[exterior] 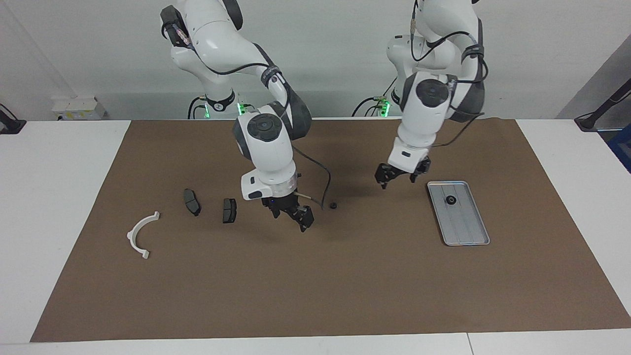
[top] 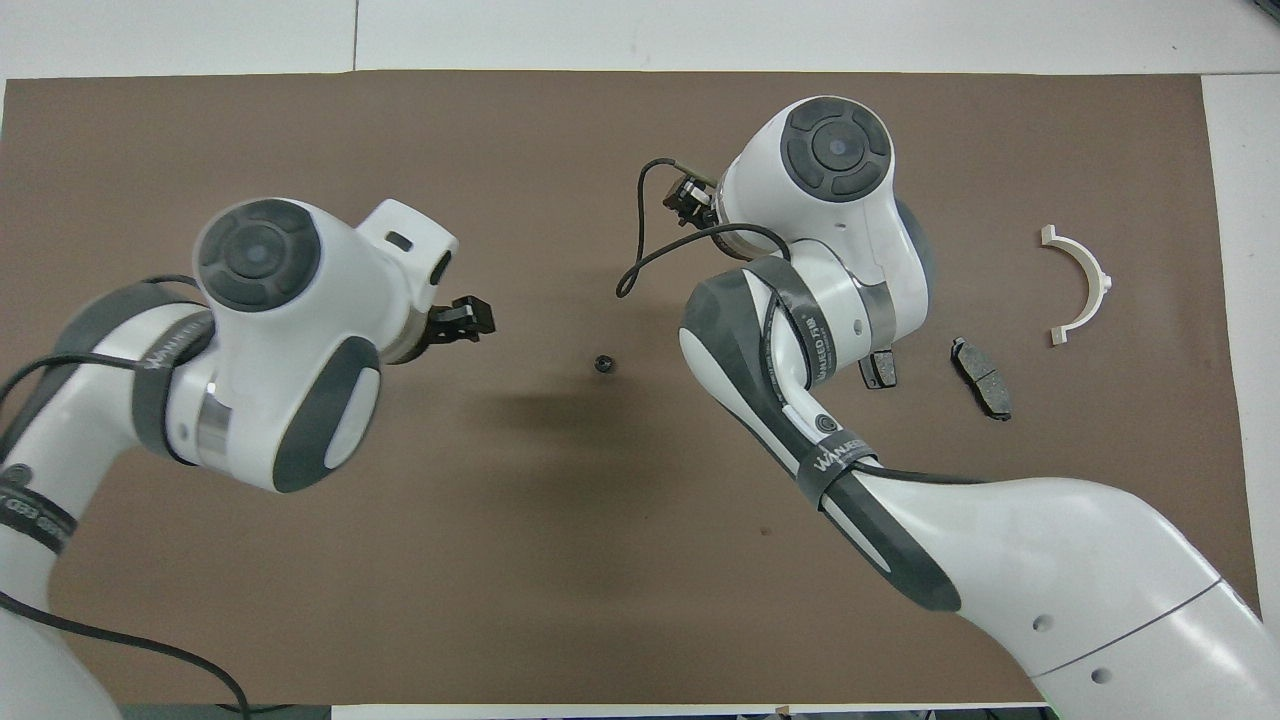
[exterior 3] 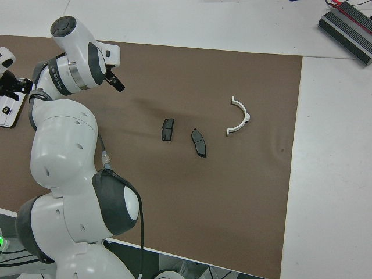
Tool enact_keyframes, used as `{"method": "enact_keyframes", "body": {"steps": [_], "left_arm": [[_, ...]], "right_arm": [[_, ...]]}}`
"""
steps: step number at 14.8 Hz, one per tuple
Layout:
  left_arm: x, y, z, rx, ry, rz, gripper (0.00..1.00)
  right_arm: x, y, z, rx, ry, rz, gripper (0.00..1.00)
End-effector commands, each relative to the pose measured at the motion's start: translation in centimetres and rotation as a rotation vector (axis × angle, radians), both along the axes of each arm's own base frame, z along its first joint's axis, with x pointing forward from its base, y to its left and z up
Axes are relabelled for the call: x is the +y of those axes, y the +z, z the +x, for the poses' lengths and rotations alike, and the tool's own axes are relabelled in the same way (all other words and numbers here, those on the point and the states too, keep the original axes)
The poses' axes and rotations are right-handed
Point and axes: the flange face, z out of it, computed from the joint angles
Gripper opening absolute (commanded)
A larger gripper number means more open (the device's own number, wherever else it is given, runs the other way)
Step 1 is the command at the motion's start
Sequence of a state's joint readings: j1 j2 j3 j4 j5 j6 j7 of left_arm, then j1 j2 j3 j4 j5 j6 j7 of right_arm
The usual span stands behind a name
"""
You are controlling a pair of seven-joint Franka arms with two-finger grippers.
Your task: Pick bearing gear from pile to tray
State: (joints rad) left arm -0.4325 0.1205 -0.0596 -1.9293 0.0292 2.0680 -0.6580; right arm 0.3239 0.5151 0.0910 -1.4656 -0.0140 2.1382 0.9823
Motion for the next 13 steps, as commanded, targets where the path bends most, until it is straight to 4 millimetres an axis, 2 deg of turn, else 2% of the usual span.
{"method": "enact_keyframes", "body": {"steps": [1,2,4,8,10,13], "left_arm": [[-5.4,-1.8,-1.6,-0.007,0.026,-0.005,1.0],[-7.5,-2.6,-1.7,-0.01,0.039,-0.005,1.0],[-9.7,-5.0,-0.7,0.002,0.054,0.002,1.0],[-10.6,-8.4,0.5,-0.034,0.059,-0.031,0.99],[-10.8,-9.9,0.9,-0.044,0.059,-0.038,0.98],[-10.8,-10.4,1.0,-0.062,0.049,-0.041,0.95]], "right_arm": [[-3.1,0.7,0.4,0.026,0.077,-0.005,1.0],[-4.7,1.0,0.7,0.031,0.124,-0.016,1.0],[-7.9,1.5,1.2,0.052,0.204,-0.037,1.0],[-14.4,2.8,1.8,0.071,0.381,-0.064,1.0],[-16.3,3.2,1.8,0.078,0.415,-0.069,1.0],[-18.0,3.9,1.7,0.08,0.431,-0.074,1.0]]}}
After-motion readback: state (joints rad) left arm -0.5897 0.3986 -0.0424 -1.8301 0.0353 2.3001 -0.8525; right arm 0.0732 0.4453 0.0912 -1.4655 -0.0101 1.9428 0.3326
